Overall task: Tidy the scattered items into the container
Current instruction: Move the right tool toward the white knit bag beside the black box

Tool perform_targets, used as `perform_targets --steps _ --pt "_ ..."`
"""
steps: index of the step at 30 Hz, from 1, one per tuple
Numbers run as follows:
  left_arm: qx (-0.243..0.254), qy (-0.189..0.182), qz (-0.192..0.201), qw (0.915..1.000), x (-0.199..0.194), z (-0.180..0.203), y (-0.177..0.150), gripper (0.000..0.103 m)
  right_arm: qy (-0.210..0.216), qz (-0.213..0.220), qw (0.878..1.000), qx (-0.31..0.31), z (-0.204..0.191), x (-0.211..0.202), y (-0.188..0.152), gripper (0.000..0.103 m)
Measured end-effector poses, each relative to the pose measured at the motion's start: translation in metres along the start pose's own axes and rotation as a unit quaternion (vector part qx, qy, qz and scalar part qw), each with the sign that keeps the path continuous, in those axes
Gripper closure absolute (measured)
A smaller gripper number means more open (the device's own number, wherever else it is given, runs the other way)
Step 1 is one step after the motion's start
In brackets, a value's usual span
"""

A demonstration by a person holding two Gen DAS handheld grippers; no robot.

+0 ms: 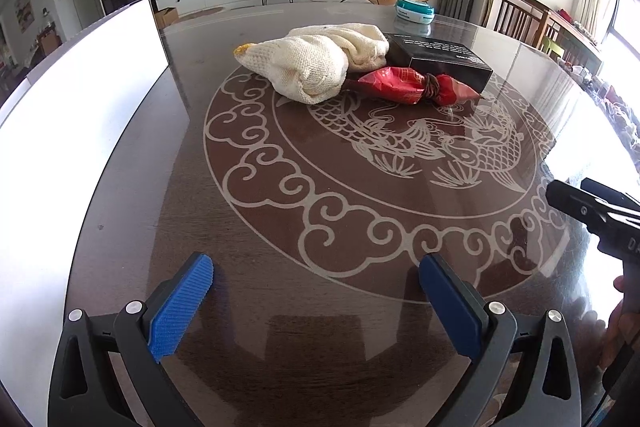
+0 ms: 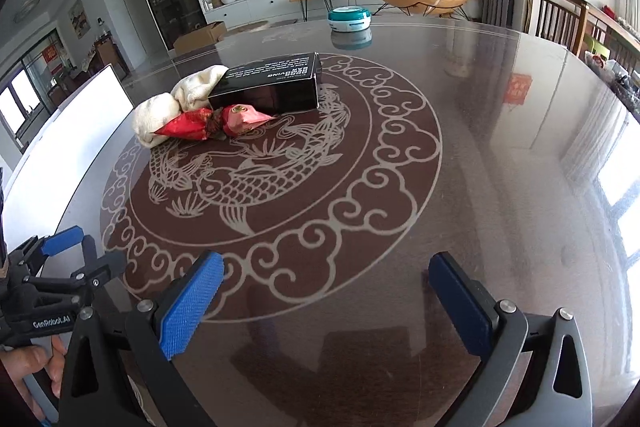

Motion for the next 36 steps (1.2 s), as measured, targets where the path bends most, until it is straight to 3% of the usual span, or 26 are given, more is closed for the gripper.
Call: perform_targets --steps 6,11,13,15,19,23,27,36 --pt "0.0 0.0 0.0 1.0 -0.001 0.0 0.0 0.0 -0.06 -0.01 0.998 0.009 0.014 0.05 0.061 0.0" --pt "0.0 0.0 0.0 1.0 -0.001 -0.001 0.0 0.0 -0.095 -0.016 0.995 0.028 0.019 0.069 0.086 0.0" --pt "0.0 0.0 0.0 1.0 -0.001 -0.001 0.0 0.0 -0.072 -0.021 0.997 0.006 0.003 0.073 0.088 0.0" --pt "0.0 0.0 0.0 1.0 -0.001 0.0 0.0 0.0 0.0 -0.022 0.999 -0.037 -0.025 0.074 0.086 0.0" --pt "0.0 0.0 0.0 1.0 -0.001 -0.001 0.0 0.0 0.156 -0.038 0.978 -0.13 -0.076 0.059 0.057 0.0" --pt "0.0 0.0 0.0 1.0 -0.001 -0.001 0.0 0.0 0.142 -0.042 0.976 -0.161 -0.07 0.048 0.036 0.0" --pt "0.0 0.001 0.001 1.0 -0.001 -0.001 0.001 0.0 0.102 -0.049 0.976 -0.186 -0.055 0.039 0.021 0.0" --pt "-0.02 0.013 0.0 0.9997 -0.002 -0.01 0.0 0.0 0.126 -0.067 0.952 -0.272 -0.098 0.05 0.012 0.0"
Point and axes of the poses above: each gripper's, at about its wrist camera, not at the fingertips, and x roughly the way its jaws point, z to its right, y to its top, the point moved 6 cm from there along x, roughly the way its jaws point, and after that the axes turned 6 degrees about y, right-handed, at the moved point
